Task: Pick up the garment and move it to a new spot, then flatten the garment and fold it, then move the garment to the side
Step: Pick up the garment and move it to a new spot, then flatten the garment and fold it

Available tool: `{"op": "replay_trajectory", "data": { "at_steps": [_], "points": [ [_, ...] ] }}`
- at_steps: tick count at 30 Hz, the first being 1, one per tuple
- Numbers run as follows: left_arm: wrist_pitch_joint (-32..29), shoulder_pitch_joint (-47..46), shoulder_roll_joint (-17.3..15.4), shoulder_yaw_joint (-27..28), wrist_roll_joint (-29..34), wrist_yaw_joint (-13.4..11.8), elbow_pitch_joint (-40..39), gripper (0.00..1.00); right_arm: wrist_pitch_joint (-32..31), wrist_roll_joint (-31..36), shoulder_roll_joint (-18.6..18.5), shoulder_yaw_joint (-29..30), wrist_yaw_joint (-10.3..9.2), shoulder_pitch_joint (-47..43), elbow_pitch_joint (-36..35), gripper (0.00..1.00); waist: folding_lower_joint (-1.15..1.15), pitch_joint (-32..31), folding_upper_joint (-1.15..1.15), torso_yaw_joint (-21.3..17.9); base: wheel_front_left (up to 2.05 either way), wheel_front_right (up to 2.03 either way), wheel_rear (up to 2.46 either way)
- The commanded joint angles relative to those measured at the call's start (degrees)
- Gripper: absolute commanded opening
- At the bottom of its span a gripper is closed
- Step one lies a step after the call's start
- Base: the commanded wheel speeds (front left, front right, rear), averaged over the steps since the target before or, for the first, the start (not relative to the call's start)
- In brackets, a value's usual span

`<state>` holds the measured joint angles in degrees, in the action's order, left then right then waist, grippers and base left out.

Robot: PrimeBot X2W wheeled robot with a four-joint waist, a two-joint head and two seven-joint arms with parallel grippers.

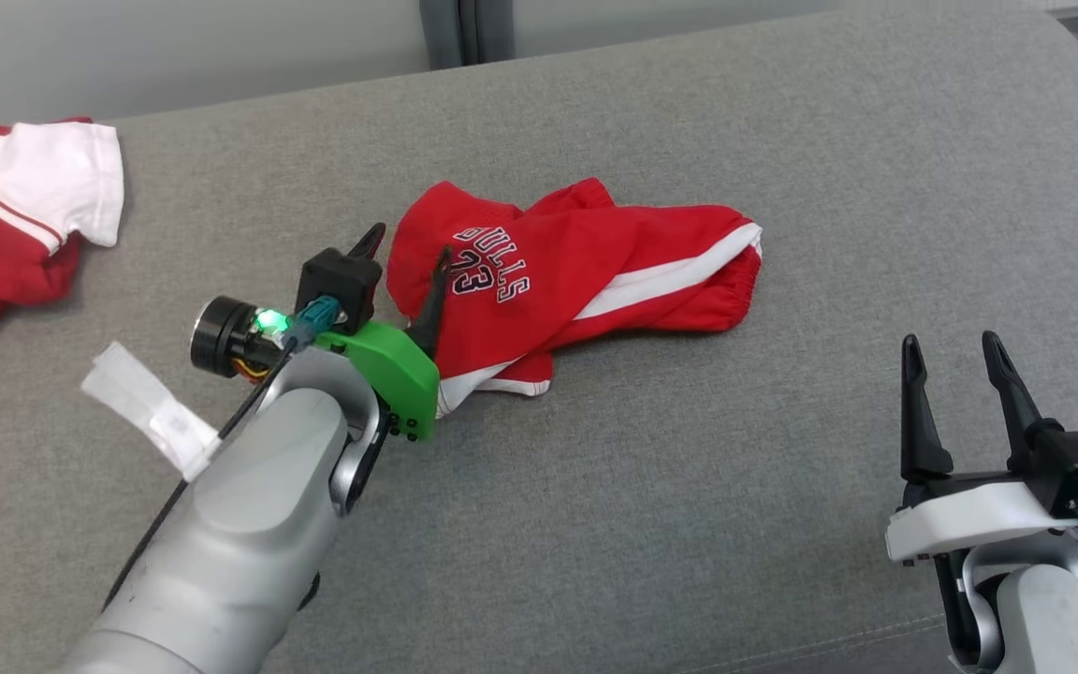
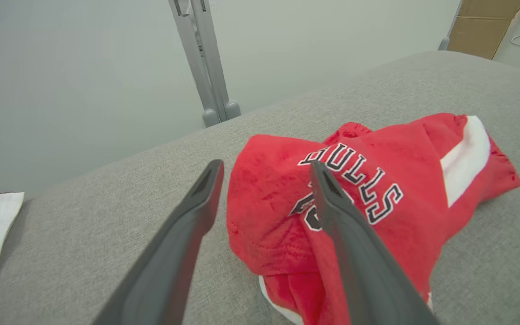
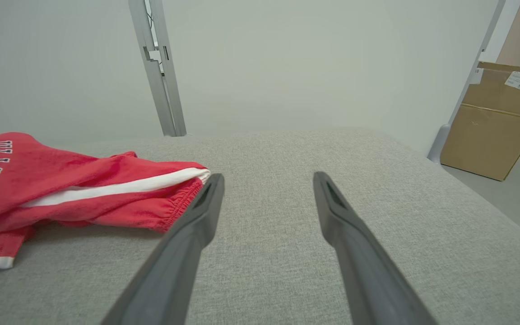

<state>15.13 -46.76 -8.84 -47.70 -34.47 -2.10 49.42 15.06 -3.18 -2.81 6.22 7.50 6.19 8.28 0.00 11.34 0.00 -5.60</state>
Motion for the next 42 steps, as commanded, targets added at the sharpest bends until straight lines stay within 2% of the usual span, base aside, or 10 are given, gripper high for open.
{"op": "replay_trajectory", "data": {
  "at_steps": [1,7,13,22,34,42],
  "points": [
    [0.0,2.5,-0.4,1.8,0.6,-0.8,-2.1,1.0,0.2,0.6,-0.2,0.3,-0.02,-0.9,0.1,1.0,0.0,-3.3,0.0,2.4,0.0,0.0,0.0],
    [0.0,14.1,-1.2,11.6,3.3,-3.1,-14.1,1.0,0.2,2.2,-0.2,1.0,-0.02,-2.3,-0.3,1.0,0.0,-6.7,0.0,3.9,0.0,0.0,0.0],
    [0.0,27.9,0.3,21.7,7.7,-4.2,-24.5,1.0,0.2,2.6,-0.2,0.1,-0.02,-4.0,-0.3,1.0,0.0,-9.3,0.0,4.8,0.0,0.0,0.0],
    [0.0,42.9,4.1,31.9,12.9,-1.9,-32.8,1.0,0.2,0.2,-0.2,-0.6,-0.02,-6.8,0.1,1.0,0.0,-11.1,0.0,5.8,0.0,0.0,0.0],
    [0.0,47.8,5.9,35.4,16.0,0.4,-33.8,1.0,0.2,-2.0,-0.2,-3.5,-0.02,-8.0,0.8,1.0,0.0,-12.2,0.0,6.4,0.0,0.0,0.0],
    [0.0,47.0,5.9,34.5,15.2,0.2,-33.5,1.0,0.2,-2.6,-0.1,-4.7,-0.02,-7.5,1.5,1.0,0.0,-12.2,0.0,6.8,0.0,0.0,0.0]
  ]
}}
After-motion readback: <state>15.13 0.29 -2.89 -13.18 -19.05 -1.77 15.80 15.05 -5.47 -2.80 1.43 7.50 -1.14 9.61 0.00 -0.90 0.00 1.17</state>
